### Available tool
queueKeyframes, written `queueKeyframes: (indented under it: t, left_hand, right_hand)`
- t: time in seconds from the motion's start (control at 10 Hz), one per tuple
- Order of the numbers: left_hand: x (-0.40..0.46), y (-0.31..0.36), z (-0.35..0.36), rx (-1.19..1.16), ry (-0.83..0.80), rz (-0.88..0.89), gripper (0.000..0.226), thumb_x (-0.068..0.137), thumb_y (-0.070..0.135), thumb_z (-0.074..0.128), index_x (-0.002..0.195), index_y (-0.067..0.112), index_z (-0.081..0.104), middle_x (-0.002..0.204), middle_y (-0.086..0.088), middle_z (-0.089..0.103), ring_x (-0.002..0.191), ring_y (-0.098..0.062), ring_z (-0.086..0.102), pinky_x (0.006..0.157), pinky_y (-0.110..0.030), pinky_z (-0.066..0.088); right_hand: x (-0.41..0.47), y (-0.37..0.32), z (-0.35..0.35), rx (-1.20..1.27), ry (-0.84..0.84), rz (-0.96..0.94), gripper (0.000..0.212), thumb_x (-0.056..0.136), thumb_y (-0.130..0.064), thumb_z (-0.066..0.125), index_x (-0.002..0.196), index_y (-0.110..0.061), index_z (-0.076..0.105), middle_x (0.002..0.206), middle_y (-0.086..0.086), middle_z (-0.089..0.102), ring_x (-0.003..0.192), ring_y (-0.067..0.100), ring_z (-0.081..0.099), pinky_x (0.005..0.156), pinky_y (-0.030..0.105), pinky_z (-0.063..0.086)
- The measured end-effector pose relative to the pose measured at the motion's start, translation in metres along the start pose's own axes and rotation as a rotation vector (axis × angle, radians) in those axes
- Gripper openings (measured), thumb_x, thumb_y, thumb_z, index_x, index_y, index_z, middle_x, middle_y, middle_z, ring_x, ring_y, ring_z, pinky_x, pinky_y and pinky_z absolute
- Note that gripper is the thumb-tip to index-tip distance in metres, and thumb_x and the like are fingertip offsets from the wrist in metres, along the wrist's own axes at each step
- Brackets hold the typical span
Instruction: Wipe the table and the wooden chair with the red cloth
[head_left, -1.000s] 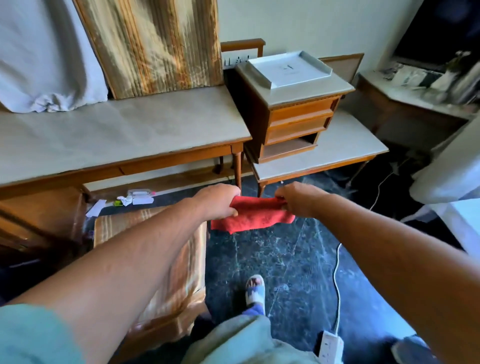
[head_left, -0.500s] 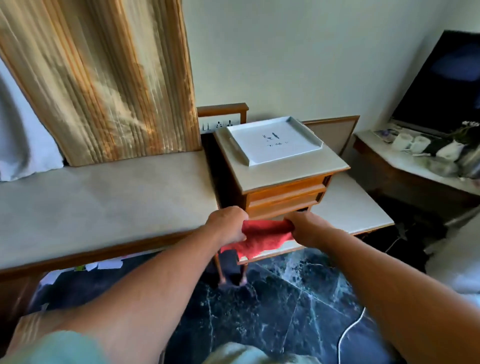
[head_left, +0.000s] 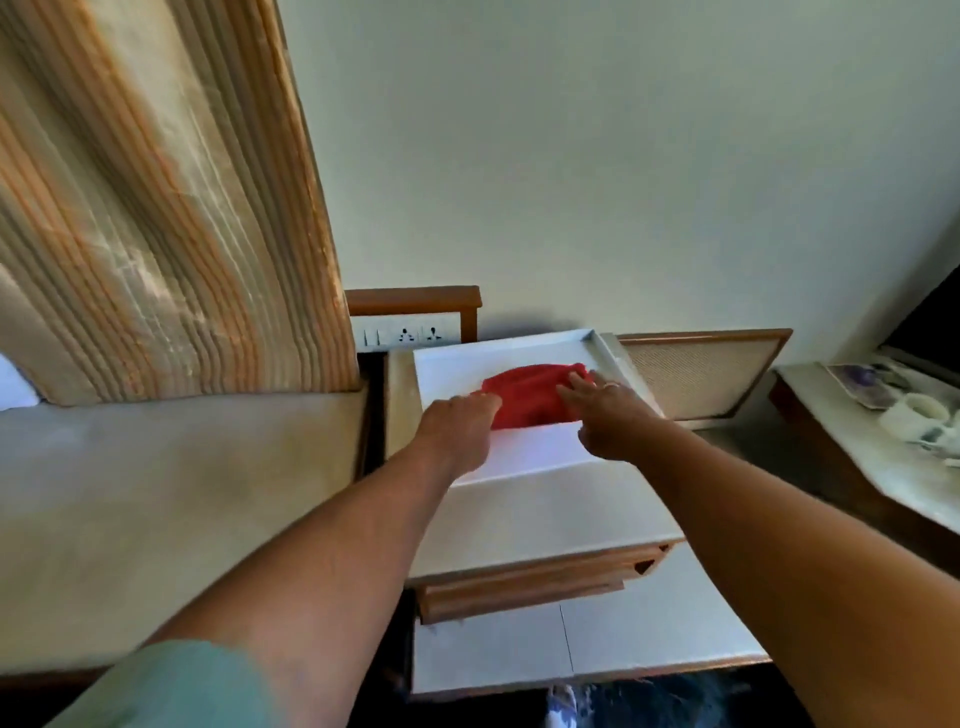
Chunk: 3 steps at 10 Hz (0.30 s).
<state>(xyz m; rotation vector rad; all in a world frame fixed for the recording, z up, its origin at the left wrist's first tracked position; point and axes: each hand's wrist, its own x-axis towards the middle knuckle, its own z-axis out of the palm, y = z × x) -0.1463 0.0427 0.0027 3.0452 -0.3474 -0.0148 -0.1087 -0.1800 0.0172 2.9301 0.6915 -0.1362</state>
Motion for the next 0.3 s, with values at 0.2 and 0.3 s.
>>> queueKeyframes:
  t: [0.2, 0.3]
  left_hand:
    - [0.03, -0.001, 0.042, -0.057, -0.096, -0.13, 0.047, 0.093, 0.05, 0.039, 0.119, 0.022, 0.066, 0.13, -0.004, 0.066, 0.116, -0.028, 0.063, 0.095, -0.036, 0.046]
    - [0.06, 0.005, 0.025, 0.0, 0.056, -0.177, 0.042, 0.093, 0.051, 0.039, 0.11, 0.023, 0.065, 0.108, -0.001, 0.072, 0.1, -0.026, 0.066, 0.086, -0.036, 0.048]
  right_hand:
    - [0.052, 0.033, 0.038, -0.028, -0.04, -0.12, 0.04, 0.083, -0.041, 0.03, 0.102, -0.023, 0.061, 0.109, 0.007, 0.063, 0.095, 0.03, 0.062, 0.078, 0.039, 0.044]
    - [0.095, 0.04, 0.025, -0.011, 0.088, -0.157, 0.036, 0.087, -0.037, 0.04, 0.113, -0.023, 0.06, 0.119, 0.007, 0.062, 0.104, 0.03, 0.061, 0.085, 0.039, 0.043]
